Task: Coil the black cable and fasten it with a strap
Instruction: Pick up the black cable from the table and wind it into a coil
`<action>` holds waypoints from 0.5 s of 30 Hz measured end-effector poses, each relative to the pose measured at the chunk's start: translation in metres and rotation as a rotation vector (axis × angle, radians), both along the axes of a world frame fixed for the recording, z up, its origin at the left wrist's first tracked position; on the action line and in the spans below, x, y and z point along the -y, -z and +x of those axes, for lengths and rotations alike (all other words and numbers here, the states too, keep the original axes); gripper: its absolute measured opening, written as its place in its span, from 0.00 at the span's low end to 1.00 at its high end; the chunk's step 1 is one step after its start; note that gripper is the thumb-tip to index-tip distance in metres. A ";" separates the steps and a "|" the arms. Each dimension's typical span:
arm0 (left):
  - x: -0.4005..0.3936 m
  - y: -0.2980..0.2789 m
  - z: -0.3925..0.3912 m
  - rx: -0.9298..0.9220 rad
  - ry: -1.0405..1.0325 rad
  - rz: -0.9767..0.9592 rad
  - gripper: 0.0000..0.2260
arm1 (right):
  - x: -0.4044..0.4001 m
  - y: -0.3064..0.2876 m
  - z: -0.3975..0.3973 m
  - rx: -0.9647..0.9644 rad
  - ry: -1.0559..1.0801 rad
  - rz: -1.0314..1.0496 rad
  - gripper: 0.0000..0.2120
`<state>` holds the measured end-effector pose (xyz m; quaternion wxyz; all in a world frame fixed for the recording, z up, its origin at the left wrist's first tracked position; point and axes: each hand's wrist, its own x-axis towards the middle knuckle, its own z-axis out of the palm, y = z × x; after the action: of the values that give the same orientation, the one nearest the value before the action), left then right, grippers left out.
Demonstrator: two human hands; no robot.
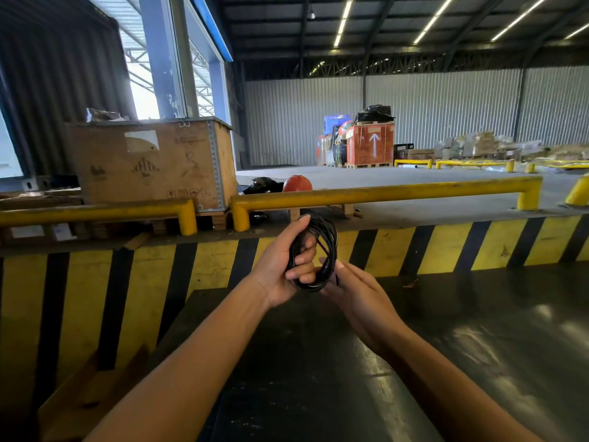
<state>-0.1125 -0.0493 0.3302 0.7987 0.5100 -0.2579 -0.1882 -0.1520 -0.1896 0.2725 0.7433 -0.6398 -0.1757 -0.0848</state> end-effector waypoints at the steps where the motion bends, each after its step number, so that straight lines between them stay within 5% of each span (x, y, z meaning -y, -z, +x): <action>1: 0.001 0.000 -0.001 0.001 -0.037 0.014 0.17 | 0.001 -0.002 -0.001 0.022 0.015 -0.001 0.18; 4: 0.006 0.001 -0.005 0.014 -0.172 0.089 0.16 | 0.002 -0.006 -0.006 0.084 0.055 0.011 0.16; 12: 0.018 0.015 -0.014 -0.004 -0.271 0.136 0.13 | 0.009 -0.004 -0.007 0.273 0.434 -0.384 0.09; 15: 0.012 0.023 -0.013 0.192 -0.299 0.358 0.13 | 0.016 -0.008 -0.010 0.291 0.524 -0.542 0.08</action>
<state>-0.1258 -0.0614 0.3077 0.6865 0.6912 -0.2170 -0.0612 -0.1625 -0.2054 0.2804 0.4684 -0.8171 -0.1260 -0.3117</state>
